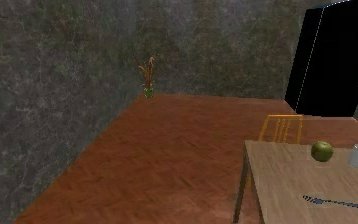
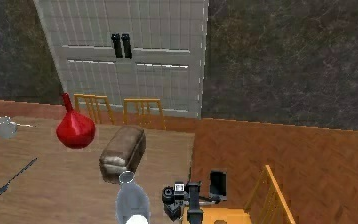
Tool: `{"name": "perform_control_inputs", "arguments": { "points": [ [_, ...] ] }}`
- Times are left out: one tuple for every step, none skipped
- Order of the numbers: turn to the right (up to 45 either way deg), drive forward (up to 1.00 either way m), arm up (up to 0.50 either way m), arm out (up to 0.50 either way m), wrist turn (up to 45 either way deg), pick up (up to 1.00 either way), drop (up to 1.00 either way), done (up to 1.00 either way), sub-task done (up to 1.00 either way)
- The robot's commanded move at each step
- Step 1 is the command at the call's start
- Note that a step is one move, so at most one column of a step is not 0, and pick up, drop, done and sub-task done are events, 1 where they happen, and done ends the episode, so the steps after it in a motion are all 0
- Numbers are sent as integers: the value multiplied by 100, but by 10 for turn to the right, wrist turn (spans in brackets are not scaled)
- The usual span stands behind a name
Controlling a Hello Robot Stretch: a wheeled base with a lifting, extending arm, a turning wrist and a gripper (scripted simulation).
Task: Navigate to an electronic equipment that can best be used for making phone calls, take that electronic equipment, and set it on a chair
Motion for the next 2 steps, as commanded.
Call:
{"name": "perform_control_inputs", "arguments": {
  "points": [
    [0, 0, 0, 0, 0, 0, 100, 0, 0],
    [0, 0, 10, 0, 0, 0, 0, 0, 0]
  ]
}}
